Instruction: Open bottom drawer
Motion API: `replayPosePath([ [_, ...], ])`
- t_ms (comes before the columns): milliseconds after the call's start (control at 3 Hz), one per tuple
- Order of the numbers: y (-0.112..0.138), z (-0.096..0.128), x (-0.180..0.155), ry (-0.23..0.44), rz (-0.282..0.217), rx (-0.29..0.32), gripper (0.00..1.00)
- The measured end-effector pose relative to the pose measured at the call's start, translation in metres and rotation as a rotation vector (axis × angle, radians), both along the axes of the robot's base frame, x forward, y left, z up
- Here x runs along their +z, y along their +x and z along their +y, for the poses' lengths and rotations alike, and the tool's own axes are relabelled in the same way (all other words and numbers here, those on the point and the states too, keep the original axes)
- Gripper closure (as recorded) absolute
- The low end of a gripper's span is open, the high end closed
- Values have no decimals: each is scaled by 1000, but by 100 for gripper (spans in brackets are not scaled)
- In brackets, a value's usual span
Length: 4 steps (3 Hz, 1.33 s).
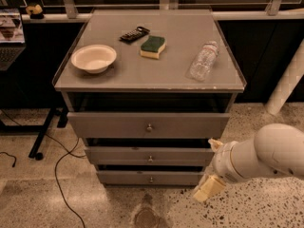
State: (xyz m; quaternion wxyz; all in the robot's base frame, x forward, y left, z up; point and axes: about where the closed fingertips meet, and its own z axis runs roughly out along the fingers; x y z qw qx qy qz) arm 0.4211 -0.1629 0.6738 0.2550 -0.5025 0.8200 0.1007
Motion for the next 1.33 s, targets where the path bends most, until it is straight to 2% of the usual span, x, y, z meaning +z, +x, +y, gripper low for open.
replayPosePath([
  [333,1,-1,-47,56,17,-42,0],
  [667,7,1,-97,102,-1,-86,0],
  [1000,19,-1,-136,143,-24,-129,0],
  [1333,33,-6,-176,196,-8,-162,0],
])
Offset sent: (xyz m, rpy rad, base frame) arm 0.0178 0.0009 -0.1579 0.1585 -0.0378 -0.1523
